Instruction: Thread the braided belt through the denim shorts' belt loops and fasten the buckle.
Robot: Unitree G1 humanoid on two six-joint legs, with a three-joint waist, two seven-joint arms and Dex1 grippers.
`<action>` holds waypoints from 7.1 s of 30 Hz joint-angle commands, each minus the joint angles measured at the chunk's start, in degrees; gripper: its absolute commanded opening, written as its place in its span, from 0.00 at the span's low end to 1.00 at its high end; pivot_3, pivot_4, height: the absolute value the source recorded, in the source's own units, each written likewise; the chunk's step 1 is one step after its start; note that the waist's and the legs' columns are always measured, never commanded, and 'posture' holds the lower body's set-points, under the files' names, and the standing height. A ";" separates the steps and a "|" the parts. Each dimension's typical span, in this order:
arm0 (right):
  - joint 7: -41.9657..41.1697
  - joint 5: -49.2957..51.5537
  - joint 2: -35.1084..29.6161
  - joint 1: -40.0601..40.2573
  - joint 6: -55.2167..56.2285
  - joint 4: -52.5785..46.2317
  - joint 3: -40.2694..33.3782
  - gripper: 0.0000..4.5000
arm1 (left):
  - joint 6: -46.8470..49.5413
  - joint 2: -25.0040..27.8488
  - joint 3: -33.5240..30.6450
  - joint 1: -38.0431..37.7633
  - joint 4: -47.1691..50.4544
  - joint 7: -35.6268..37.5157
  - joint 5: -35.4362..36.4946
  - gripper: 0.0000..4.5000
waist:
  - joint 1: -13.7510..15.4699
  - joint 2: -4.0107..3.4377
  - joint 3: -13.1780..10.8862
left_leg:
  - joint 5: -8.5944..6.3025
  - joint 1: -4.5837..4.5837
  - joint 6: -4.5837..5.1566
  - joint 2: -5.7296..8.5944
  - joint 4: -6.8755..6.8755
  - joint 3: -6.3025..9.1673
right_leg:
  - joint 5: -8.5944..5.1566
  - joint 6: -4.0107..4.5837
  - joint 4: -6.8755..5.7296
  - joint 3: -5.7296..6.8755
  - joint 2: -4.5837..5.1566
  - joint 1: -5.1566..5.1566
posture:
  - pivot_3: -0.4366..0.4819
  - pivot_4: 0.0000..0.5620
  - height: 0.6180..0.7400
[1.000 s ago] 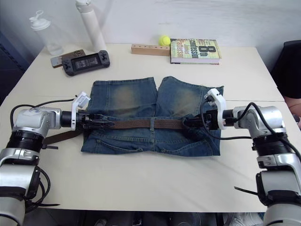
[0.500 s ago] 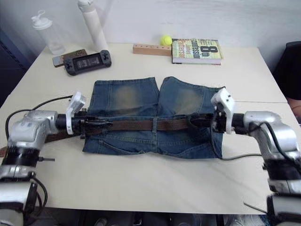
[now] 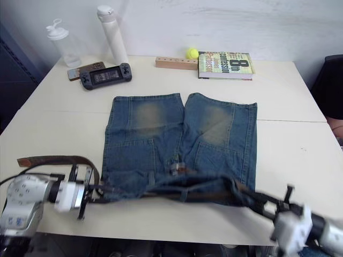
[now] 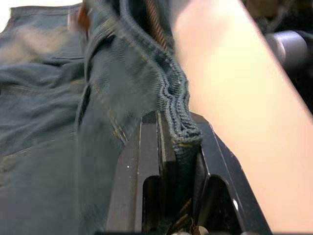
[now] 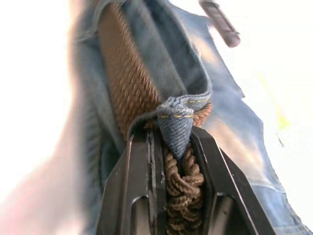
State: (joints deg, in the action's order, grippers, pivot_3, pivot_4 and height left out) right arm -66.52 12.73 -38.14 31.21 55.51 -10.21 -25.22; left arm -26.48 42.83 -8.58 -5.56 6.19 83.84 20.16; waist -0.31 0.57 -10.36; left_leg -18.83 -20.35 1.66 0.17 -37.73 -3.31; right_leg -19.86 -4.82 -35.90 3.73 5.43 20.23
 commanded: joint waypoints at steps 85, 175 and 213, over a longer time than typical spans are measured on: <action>5.77 1.81 -9.89 -77.26 -101.53 5.96 37.47 0.00 | 68.80 -7.15 13.64 51.40 -15.31 -36.87 -6.76 0.01 | -0.91 -0.35 0.38 | 0.09 -1.89 -0.06 0.08 -1.39 0.86 | -0.05 -0.02 -0.79 0.31 -0.01 1.37 | 0.48 0.27 0.98; -11.64 11.76 -7.72 -85.34 -93.92 4.52 36.27 0.99 | 97.38 -31.03 -62.51 74.58 -14.44 -128.95 -12.33 0.97 | 0.79 1.06 0.09 | 0.40 -2.55 -0.60 0.19 -1.43 1.13 | 0.03 -0.14 -1.74 0.82 0.02 2.37 | 0.48 0.27 0.98; -0.78 9.51 -7.88 -82.50 -94.45 1.45 32.84 1.00 | 66.27 -14.87 -14.66 71.19 -37.72 -100.98 -11.50 0.00 | 0.25 1.13 0.05 | 0.42 -2.70 -0.63 0.17 -1.48 1.12 | 0.04 -0.12 -1.84 2.35 0.43 2.51 | 0.48 0.27 0.98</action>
State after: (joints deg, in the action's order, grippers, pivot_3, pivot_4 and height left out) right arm -68.04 22.01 -44.95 -51.03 -38.95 -6.73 10.61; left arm 42.58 26.23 -29.06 65.37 -38.49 -26.38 8.93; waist -0.06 1.70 -10.31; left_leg -18.40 -23.06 1.04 0.34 -39.21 -2.20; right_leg -19.81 -4.93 -37.73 6.08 5.84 22.74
